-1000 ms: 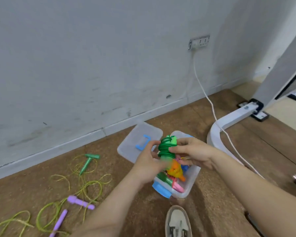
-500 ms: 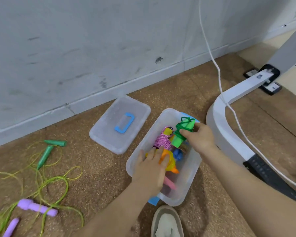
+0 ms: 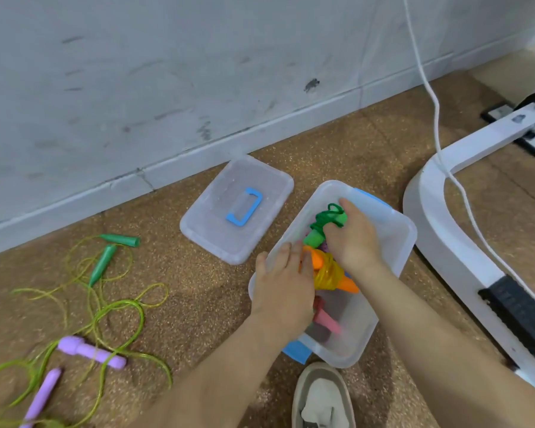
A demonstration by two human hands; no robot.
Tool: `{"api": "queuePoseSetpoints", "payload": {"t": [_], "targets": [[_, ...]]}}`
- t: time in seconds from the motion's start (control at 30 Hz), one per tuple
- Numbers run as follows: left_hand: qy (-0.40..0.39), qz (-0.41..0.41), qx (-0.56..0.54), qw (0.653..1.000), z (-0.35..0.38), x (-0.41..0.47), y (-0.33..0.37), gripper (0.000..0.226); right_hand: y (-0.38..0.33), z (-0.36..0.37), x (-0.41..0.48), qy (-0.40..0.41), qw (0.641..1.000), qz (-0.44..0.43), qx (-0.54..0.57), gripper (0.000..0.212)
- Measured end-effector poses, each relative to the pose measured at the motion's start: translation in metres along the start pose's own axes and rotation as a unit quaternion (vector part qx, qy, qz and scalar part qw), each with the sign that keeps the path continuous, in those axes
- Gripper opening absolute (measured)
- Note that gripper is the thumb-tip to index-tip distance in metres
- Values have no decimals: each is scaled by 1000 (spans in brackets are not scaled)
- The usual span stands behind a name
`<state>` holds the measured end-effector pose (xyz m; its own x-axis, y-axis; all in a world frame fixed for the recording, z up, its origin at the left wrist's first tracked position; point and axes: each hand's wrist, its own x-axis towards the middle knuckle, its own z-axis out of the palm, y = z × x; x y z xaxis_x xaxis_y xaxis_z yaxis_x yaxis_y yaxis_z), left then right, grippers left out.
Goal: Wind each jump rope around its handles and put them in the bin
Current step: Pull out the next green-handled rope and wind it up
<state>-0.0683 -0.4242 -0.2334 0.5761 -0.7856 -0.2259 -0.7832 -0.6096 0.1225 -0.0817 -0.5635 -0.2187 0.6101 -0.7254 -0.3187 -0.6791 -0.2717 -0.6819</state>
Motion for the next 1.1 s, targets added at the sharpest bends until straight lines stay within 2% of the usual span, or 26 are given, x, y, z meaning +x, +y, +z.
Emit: {"api": "queuePoseSetpoints", "payload": {"t": [0.17,0.23,0.3,0.43,0.53,0.6,0.73,0.83,0.9,0.97,1.03,1.1], "targets": [[101,9,-117,988,7,-48,-24,58,-48,15,-42,-33,986,-119,116,39],[118,-42,-166,978,7,-71,-46,56,-65,37,-63,-89,975,-143,144,31],[118,-123,-200,965,10,-93,-76,55,-78,66,-82,-170,964,-161,128,28],[60,-274,-242,929,43,-149,-145,46,-73,139,-119,-323,932,-161,23,32],[-24,-347,-207,915,67,-201,-186,32,-51,187,-146,-396,902,-157,-65,47],[-70,-368,-187,908,86,-234,-205,43,-41,212,-160,-437,883,-133,-106,57],[-90,-390,-178,899,122,-275,-232,65,-26,251,-175,-461,869,-99,-150,75],[-83,-381,-177,904,133,-271,-245,70,-24,271,-186,-490,847,-107,-177,83],[-41,-358,-211,909,134,-256,-252,64,-25,279,-191,-486,843,-119,-196,81],[-16,-349,-273,896,135,-239,-255,54,-24,287,-188,-450,857,-141,-207,74],[-42,-366,-328,870,135,-227,-250,46,-23,294,-185,-431,873,-131,-187,70],[-69,-371,-369,849,136,-222,-238,40,-22,300,-187,-442,884,-81,-129,62]]}}
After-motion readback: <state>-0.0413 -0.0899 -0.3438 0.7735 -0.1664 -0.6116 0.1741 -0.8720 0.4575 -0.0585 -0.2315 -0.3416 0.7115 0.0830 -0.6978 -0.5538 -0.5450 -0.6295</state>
